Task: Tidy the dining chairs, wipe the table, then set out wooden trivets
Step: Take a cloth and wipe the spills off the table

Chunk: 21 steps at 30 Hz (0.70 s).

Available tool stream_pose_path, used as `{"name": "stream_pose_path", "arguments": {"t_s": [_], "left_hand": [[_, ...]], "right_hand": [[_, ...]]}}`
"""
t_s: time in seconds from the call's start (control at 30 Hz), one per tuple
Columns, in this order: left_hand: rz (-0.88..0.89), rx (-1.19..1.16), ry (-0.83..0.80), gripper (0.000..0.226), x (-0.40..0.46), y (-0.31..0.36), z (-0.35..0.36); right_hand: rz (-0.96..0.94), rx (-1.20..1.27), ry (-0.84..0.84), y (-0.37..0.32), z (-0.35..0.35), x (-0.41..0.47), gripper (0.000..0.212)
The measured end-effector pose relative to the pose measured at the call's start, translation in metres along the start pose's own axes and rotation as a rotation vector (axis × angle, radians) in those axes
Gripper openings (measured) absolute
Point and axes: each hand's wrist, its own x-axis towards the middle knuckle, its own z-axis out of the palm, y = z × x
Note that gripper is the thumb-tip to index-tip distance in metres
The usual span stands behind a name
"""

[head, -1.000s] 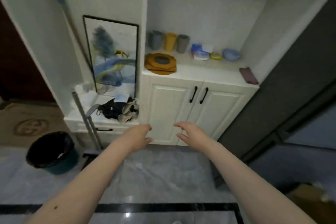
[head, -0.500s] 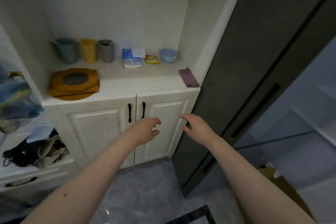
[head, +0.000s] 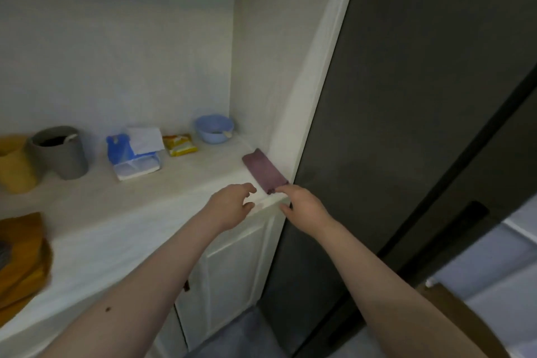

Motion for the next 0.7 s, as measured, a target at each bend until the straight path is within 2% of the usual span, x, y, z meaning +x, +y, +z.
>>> {"name": "stream_pose_path", "arguments": {"t_s": [0.2, 0.37, 0.5, 0.63, 0.7], "left_hand": [[0.106, 0.084, -0.049, 0.042, 0.086, -0.03, -0.004], [0.223, 0.081, -0.116, 0.049, 0.114, -0.037, 0.015], [0.291, 0.078, -0.182, 0.072, 0.123, -0.046, 0.03], [0.32, -0.002, -0.144, 0.061, 0.134, -0.052, 0.041], [0.326, 0.034, -0.154, 0.043, 0.137, -0.047, 0.038]], "right_hand": [[0.154, -0.019, -0.022, 0.004, 0.019, 0.06, 0.027], [0.239, -0.056, 0.027, 0.009, 0.049, 0.074, 0.028], [0.298, -0.048, 0.125, 0.01, 0.061, 0.085, 0.025], [0.361, 0.036, 0.199, 0.014, 0.052, 0.085, 0.024], [0.375, 0.105, 0.257, 0.016, 0.048, 0.078, 0.017]]}}
